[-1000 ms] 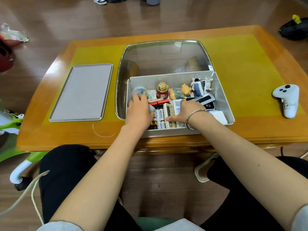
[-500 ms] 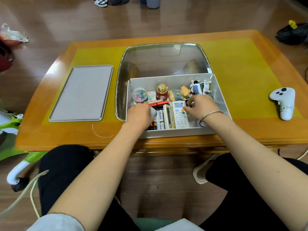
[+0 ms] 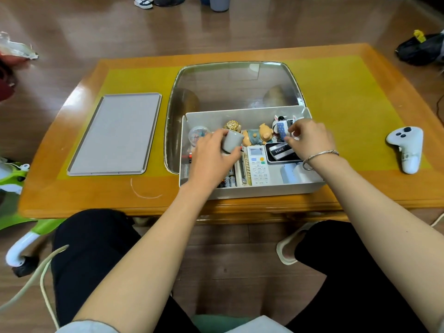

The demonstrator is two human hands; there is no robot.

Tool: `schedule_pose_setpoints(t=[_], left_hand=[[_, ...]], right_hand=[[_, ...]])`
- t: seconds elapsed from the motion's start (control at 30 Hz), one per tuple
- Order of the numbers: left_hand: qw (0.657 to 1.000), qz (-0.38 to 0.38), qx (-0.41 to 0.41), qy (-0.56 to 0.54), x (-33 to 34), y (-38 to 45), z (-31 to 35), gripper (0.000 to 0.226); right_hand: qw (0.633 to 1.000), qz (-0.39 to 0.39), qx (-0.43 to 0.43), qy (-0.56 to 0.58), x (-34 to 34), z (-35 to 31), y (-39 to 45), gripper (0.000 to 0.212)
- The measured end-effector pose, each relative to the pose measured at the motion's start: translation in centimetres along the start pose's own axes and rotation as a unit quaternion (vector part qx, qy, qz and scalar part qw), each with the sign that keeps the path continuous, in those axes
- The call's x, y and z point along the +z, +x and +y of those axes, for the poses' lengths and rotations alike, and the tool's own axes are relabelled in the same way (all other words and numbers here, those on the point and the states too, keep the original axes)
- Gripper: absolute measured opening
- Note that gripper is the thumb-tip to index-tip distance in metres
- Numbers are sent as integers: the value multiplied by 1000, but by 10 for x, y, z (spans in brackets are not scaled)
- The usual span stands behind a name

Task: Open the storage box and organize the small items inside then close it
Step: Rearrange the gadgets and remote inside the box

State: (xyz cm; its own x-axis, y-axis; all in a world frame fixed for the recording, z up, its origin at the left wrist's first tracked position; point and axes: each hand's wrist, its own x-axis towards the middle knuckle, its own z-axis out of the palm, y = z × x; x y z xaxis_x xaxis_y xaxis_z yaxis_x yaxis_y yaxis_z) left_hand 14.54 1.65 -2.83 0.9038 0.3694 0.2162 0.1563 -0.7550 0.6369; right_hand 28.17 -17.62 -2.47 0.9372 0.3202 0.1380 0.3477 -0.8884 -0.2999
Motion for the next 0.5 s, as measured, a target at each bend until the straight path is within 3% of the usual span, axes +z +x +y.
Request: schedule_pose_setpoints(t=[0.23,0.5], left_hand=[[1000,-5,-6,-15,23,-5,-3,47],[1000,-7,-2,4,25,-3,-11,47]], right_hand=[[997,37,-20,-71,10,-3,18,35],[996,13,-37,-79,18,-9,37,40]])
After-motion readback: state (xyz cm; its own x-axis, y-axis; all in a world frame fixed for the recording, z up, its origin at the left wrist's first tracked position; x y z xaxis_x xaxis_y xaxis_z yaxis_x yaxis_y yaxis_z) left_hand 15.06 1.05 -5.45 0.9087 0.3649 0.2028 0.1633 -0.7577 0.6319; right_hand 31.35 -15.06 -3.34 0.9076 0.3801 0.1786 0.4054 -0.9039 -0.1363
